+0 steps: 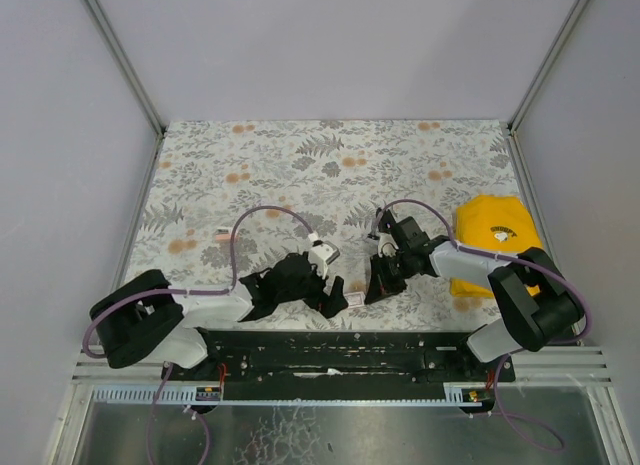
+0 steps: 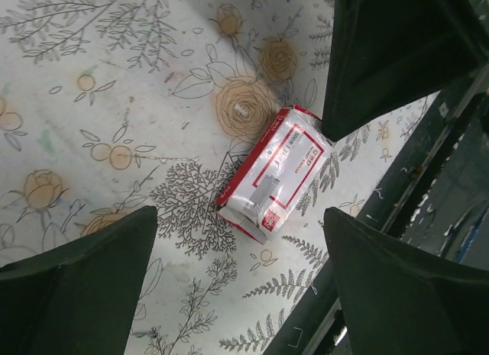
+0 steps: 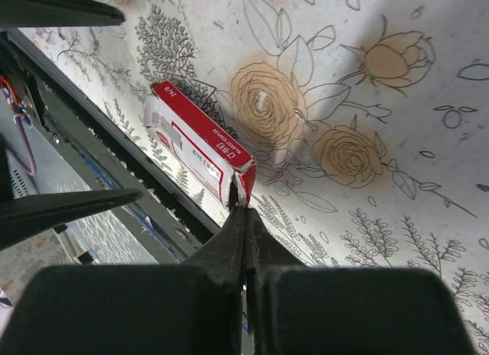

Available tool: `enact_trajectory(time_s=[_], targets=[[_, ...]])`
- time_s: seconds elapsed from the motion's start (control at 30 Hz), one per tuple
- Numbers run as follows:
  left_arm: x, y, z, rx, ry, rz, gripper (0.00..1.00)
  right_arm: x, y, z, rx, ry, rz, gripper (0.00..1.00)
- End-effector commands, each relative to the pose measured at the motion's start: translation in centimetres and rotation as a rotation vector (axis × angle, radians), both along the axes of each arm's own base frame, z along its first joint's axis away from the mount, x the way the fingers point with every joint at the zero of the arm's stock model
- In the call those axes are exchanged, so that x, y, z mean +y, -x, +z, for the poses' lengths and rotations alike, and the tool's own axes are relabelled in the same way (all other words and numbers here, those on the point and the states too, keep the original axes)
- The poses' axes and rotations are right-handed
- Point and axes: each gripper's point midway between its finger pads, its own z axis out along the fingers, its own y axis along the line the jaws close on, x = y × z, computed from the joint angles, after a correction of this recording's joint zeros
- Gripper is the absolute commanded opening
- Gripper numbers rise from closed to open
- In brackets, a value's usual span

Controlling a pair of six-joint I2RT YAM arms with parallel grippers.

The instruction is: Load the staples into the stapler

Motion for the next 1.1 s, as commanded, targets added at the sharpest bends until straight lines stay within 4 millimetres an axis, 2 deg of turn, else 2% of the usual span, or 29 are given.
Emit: enact_trajectory(time_s=[0.0, 0.23, 0.67, 0.83, 1.07], targets=[[-2.5, -0.8, 1.7, -0.152, 0.049, -0.080, 0.88, 0.6, 0.4, 1.1, 0.011, -0.064, 0.051, 0.00], [-3.7, -0.9, 1.6, -0.207, 0.039, -0.124, 0.88, 0.3, 0.6, 0.6, 0.039, -0.064, 0.048, 0.00], [-5.3, 1.1, -0.5, -0.195, -0.030, -0.228, 0.86, 0.1, 0.2, 0.8, 0.038, -0.063, 0.025, 0.00], [-5.4, 1.7, -1.6, -0.205, -0.105, -0.251, 0.82, 0.0, 0.1, 0.6, 0.043, -0.062, 0.020, 0.00], [-5.6, 2.3, -2.7, -0.263, -0.210, -0.272, 0.71, 0.2, -0.1, 0.7, 0.043, -0.067, 0.012, 0.00]])
